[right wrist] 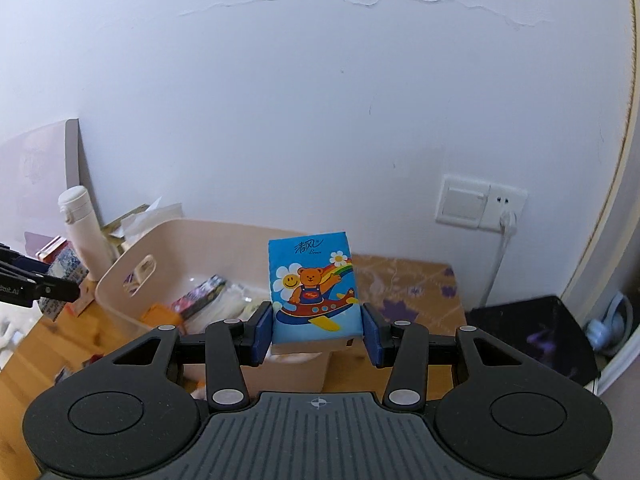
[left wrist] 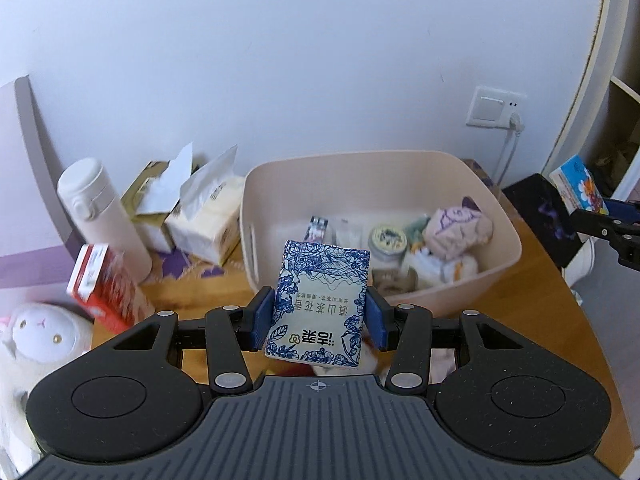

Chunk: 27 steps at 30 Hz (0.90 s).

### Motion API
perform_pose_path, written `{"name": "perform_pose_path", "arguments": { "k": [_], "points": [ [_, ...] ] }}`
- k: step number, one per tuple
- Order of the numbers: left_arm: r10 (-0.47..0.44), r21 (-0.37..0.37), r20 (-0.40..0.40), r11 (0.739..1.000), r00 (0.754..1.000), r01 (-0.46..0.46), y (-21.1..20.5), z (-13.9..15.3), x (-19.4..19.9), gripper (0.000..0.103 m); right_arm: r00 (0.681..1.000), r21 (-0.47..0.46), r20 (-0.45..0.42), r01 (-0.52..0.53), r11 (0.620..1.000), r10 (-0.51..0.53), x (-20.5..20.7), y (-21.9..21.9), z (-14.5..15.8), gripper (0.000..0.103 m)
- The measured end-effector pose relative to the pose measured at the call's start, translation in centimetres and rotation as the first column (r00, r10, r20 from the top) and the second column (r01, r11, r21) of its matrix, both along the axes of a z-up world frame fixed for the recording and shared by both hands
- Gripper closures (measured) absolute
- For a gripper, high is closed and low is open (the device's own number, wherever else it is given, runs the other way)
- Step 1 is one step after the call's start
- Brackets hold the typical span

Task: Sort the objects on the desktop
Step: 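Carry both tissue packs in left and right tools over the bin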

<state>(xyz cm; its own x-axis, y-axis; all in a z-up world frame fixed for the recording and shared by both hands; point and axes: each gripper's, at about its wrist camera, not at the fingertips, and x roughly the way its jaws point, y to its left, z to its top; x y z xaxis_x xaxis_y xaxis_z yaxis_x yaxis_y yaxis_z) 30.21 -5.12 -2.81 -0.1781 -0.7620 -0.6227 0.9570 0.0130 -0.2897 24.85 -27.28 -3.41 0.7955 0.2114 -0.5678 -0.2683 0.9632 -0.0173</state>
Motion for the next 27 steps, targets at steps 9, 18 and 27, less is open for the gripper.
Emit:
{"name": "perform_pose_path", "arguments": {
  "k": [9, 18, 27],
  "points": [
    [0.037, 0.013, 0.002, 0.999, 0.999, -0.037, -5.2, 0.5, -1.3, 0.054, 0.999, -0.024, -0.003, -0.051, 0.998, 0.051, 4.3, 0.9, -0.6, 0.060],
    [0.036, 0.064, 0.059, 0.997, 0.998, -0.040, -9.3, -0.4, -3.4, 0.054, 0.994, -0.007, -0.070, -0.090, 0.996, 0.089, 8.0, 2.1, -2.8, 0.060],
    [0.037, 0.206, 0.072, 0.977, 0.997, -0.052, -11.8, -3.7, -4.4, 0.054, 0.977, 0.002, -0.160, -0.143, 0.990, 0.141, 9.7, 4.1, -5.5, 0.060]
  ]
}}
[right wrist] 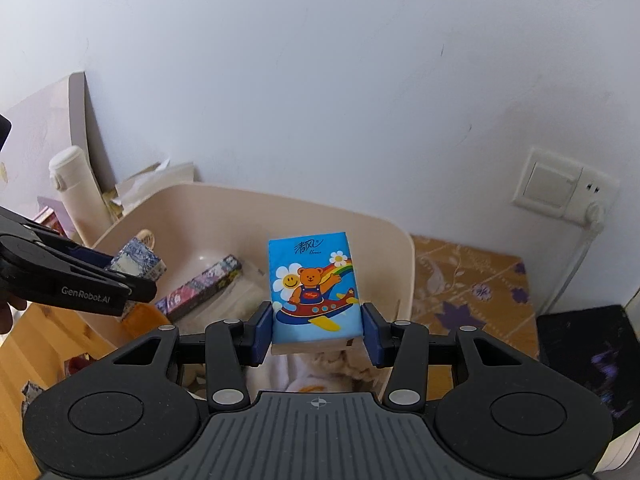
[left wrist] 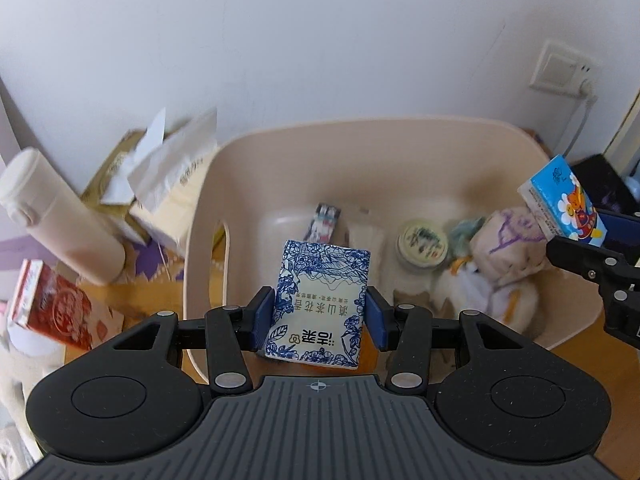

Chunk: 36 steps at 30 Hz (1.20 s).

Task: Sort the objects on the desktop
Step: 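Carry both tissue packs in left and right tools over the bin, then open both tools to drop tissue packs into bin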

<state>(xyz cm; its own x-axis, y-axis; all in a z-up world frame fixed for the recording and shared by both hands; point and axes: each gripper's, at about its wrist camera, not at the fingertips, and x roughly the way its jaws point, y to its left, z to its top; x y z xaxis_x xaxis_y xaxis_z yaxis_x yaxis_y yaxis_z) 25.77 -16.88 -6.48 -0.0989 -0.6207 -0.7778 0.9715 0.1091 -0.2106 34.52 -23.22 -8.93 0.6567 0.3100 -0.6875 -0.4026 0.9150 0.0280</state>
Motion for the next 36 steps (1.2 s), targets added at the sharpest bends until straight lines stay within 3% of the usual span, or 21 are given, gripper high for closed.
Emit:
{"name": "perform_pose_path", "arguments": {
  "k": [5, 9, 10, 11, 13, 15, 17, 20, 26, 36],
  "points": [
    [-0.014, 0.058, 0.014, 0.998, 1.000, 0.013, -0.4, -1.4, -0.3, 0.054, 0.998, -0.008, -0.056, -0.018, 1.000, 0.017, 0.4, 0.2, -1.2, 0.060],
    [-0.020, 0.059, 0.016, 0.998, 1.000, 0.019, -0.2, -1.5, -0.3, 0.054, 0.997, -0.017, -0.080, -0.019, 1.000, 0.017, 0.4, 0.3, -1.7, 0.059],
    [-0.022, 0.057, 0.018, 0.998, 1.000, 0.021, -0.2, -1.4, -0.2, 0.052, 0.997, -0.016, -0.082, -0.015, 1.000, 0.013, 0.4, 0.3, -1.7, 0.049],
    [-0.024, 0.053, 0.017, 0.998, 1.000, 0.023, -0.1, -1.4, -0.2, 0.051, 0.997, -0.017, -0.081, -0.010, 1.000, 0.008, 0.3, 0.3, -1.7, 0.049],
    [-0.024, 0.044, 0.016, 0.999, 1.000, 0.023, 0.2, -1.1, -0.1, 0.035, 0.997, -0.013, -0.080, -0.010, 1.000, 0.009, 0.1, 0.2, -1.5, 0.045],
    [-0.010, 0.026, 0.026, 1.000, 1.000, 0.009, 0.7, -0.8, 0.2, 0.031, 0.998, -0.015, -0.070, -0.012, 1.000, 0.011, -0.3, 0.0, -1.2, 0.036],
    [-0.002, 0.016, 0.027, 1.000, 1.000, 0.001, 1.2, -0.5, 0.5, 0.030, 0.998, -0.015, -0.063, -0.013, 1.000, 0.012, -0.8, 0.0, -1.0, 0.026],
    [0.007, -0.008, 0.019, 1.000, 1.000, -0.007, 2.3, 0.2, 1.4, 0.029, 0.999, -0.006, -0.049, -0.004, 1.000, 0.004, -1.5, 0.0, -0.5, 0.023],
    [0.021, -0.045, 0.011, 0.999, 1.000, -0.020, 4.6, 1.2, 2.9, 0.025, 0.999, 0.006, -0.024, 0.032, 0.999, -0.032, -3.1, 0.2, 0.4, 0.000],
    [0.016, -0.040, 0.025, 0.999, 1.000, -0.015, 8.7, 1.4, 4.1, 0.021, 0.997, 0.015, -0.012, 0.076, 0.997, -0.076, -6.0, 0.7, 0.9, 0.000]
  ]
}}
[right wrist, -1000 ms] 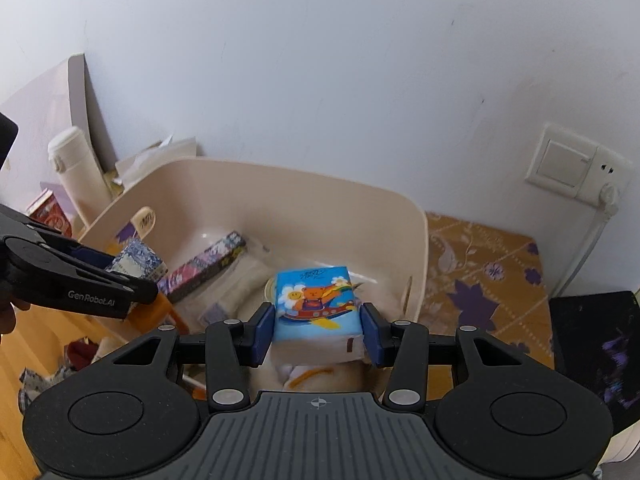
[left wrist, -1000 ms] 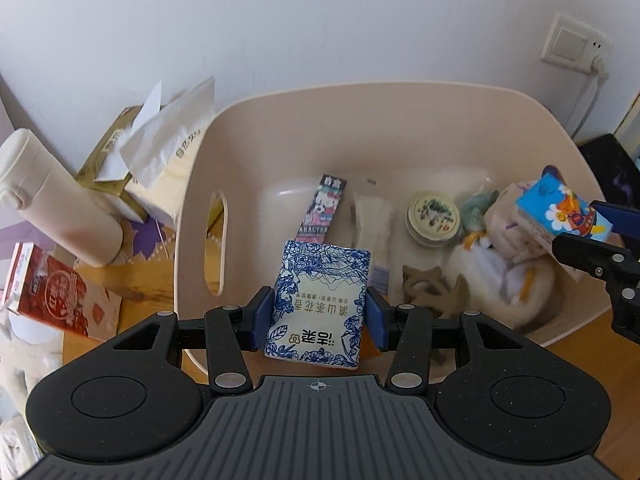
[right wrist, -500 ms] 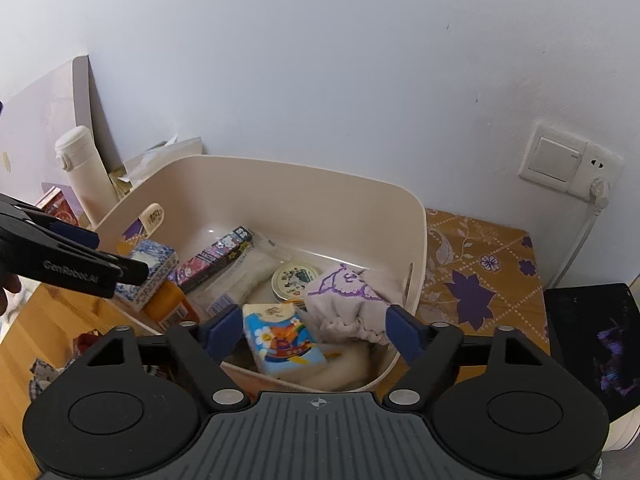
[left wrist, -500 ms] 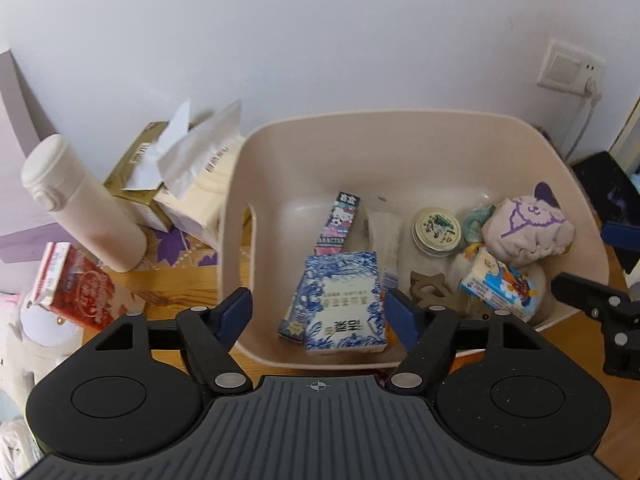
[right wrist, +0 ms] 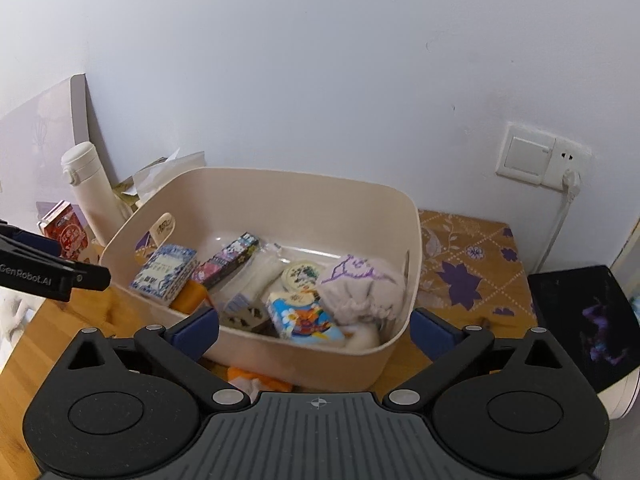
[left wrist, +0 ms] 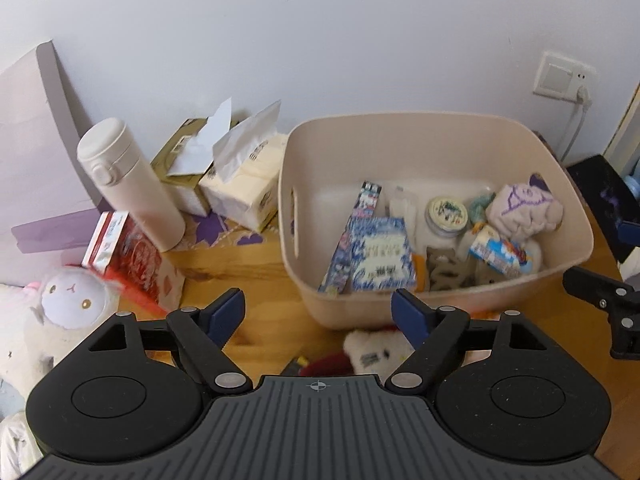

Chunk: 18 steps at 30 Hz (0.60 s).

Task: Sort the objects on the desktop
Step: 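Open both tools to drop tissue packs into bin, then grasp floral scrunchie with left tool while right tool grasps pink sock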

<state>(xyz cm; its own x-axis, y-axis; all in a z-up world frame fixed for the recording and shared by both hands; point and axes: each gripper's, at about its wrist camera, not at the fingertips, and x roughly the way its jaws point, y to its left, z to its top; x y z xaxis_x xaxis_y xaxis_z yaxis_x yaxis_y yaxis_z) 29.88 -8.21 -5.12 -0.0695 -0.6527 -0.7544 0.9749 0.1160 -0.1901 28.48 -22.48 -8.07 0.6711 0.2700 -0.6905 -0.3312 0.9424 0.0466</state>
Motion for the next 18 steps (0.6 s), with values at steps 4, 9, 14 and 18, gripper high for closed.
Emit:
{"name": "perform_pose_path", "arguments": {
  "k": [4, 9, 14, 18],
  "points": [
    [-0.018, 0.009, -0.002, 1.000, 1.000, 0.018, 1.6, -0.4, 0.2, 0.020, 1.000, 0.004, -0.018, -0.002, 1.000, 0.002, -1.2, 0.6, -0.6, 0.000],
    [-0.030, 0.025, -0.022, 0.999, 0.999, 0.031, 3.0, -1.4, 0.5, 0.020, 0.999, -0.007, -0.041, -0.012, 1.000, 0.012, -2.5, 1.4, -1.4, 0.000],
    [-0.069, 0.044, -0.033, 0.997, 0.997, 0.070, 4.5, -2.7, 0.2, 0.020, 0.998, -0.022, -0.066, -0.024, 0.999, 0.022, -3.9, 1.8, -2.3, 0.000],
    [-0.116, 0.067, -0.049, 0.991, 0.992, 0.119, 5.5, -3.7, -0.3, 0.020, 0.995, -0.036, -0.091, -0.038, 0.999, 0.035, -4.7, 1.9, -3.1, 0.000]
  ]
}}
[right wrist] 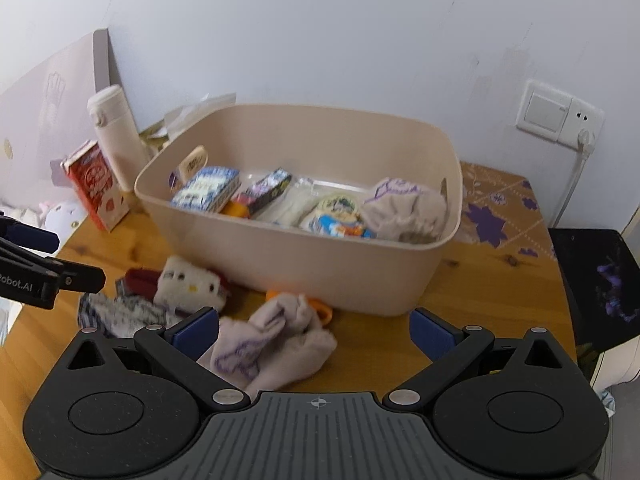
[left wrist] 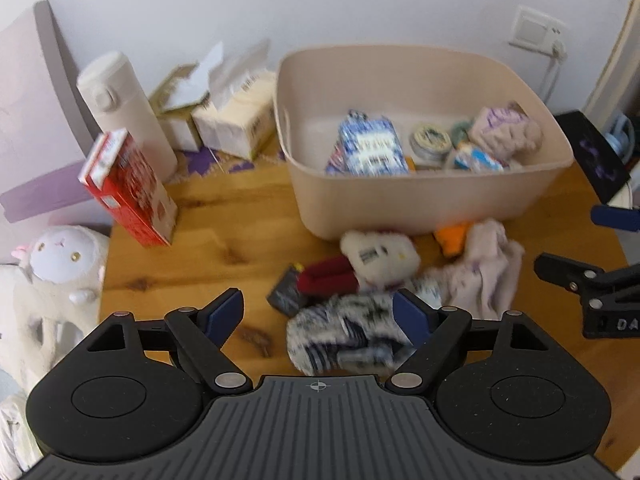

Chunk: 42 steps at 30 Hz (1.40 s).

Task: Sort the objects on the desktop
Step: 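Grasp floral scrunchie with left tool while right tool grasps pink sock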

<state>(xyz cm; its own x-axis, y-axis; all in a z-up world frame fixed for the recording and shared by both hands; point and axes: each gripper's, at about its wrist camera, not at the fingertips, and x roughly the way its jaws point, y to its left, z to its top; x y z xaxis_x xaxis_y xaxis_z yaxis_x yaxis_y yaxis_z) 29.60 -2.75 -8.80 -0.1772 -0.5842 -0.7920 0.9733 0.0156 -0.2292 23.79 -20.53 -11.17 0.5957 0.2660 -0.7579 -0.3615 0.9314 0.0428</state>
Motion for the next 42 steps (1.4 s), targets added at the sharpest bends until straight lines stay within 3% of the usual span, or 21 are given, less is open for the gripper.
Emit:
{"name": "perform_pose_path", "arguments": {
  "k": [10, 25, 37, 42],
  "points": [
    [-0.050, 0.081, -0.036, 0.995, 0.998, 0.053, 0.8, -2.7, -1.4, 0.020, 0.996, -0.040, -0.065, -0.063, 0.997, 0.061, -1.1, 0.9, -2.2, 0.000],
    [-0.082, 0.162, -0.048, 0.983, 0.995, 0.089, -2.1, -6.3, -3.1, 0.020, 0.979, -0.047, -0.126, -0.169, 0.985, 0.162, 0.8, 3.3, -5.5, 0.000],
    [-0.063, 0.224, -0.059, 0.972, 0.996, 0.074, -3.5, -8.3, -3.7, 0.016, 0.970, -0.040, -0.151, -0.197, 0.979, 0.189, 2.4, 3.8, -7.7, 0.000],
    [-0.025, 0.286, -0.061, 0.957, 0.998, 0.042, -3.9, -8.4, -3.9, 0.016, 0.970, -0.025, -0.152, -0.194, 0.981, 0.188, 2.6, 3.4, -7.7, 0.003]
  ]
}}
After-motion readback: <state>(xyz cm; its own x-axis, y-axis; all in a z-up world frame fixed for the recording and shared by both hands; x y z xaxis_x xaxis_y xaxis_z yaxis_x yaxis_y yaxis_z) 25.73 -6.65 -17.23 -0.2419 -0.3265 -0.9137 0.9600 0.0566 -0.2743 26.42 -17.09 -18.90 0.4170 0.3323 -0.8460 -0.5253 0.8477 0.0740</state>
